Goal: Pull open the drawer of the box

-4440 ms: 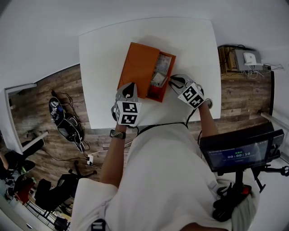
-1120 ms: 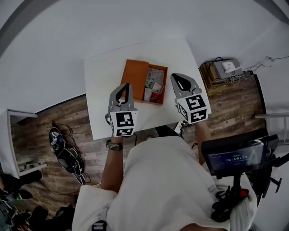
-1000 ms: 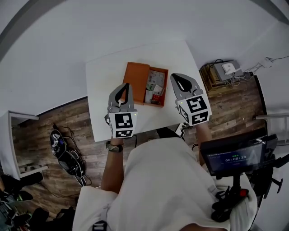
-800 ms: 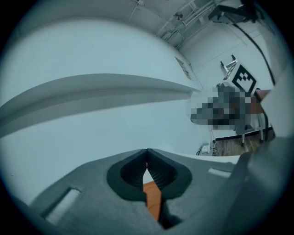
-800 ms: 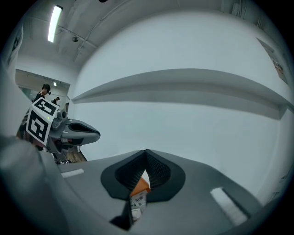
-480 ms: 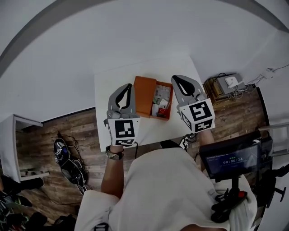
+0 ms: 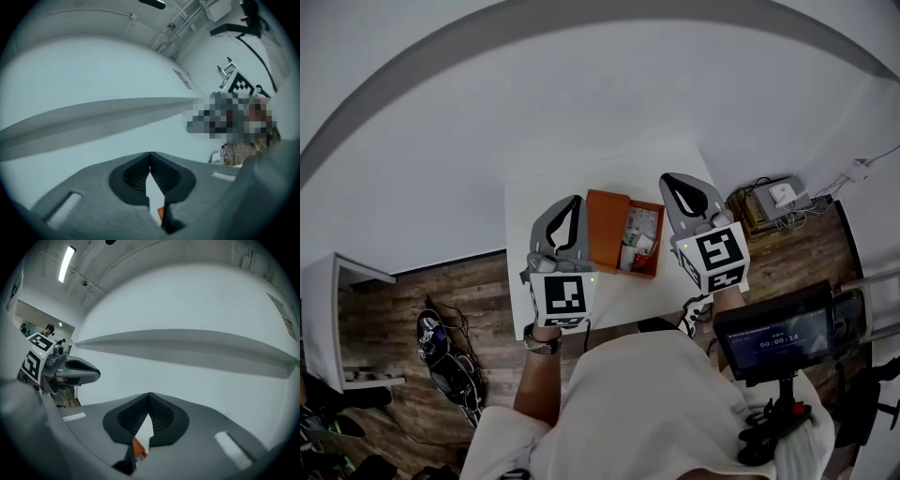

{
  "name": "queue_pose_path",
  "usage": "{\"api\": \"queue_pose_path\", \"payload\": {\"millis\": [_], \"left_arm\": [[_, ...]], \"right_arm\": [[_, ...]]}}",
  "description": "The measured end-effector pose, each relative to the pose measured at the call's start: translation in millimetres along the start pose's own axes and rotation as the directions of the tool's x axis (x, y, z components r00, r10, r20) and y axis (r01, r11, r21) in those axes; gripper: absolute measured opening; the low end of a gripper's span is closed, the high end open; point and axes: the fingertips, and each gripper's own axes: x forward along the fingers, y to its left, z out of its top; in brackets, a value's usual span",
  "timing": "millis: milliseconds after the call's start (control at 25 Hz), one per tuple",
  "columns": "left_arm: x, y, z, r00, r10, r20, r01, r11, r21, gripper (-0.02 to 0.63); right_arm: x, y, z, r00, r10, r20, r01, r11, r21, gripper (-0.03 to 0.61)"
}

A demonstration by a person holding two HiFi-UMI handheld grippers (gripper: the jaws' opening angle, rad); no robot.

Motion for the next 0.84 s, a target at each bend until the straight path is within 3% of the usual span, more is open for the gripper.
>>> {"api": "queue_pose_path", "payload": {"millis": [200, 840], "left_arm": [[16.1, -12.7, -1.2, 1.0, -0.004, -0.018, 0.004, 1.0, 0.001, 0.006], [12.0, -10.8, -4.4, 1.0, 0.012, -0.012, -0.012, 1.0, -0.029, 0.006]], "right_arm": [[1.4, -20.0, -12.0, 1.0, -0.001, -0.003, 0.001, 1.0, 0.012, 0.002], [4.7, -13.3, -16.2, 1.0, 0.019, -0.012, -0.019, 1.0, 0.012, 0.002]]}}
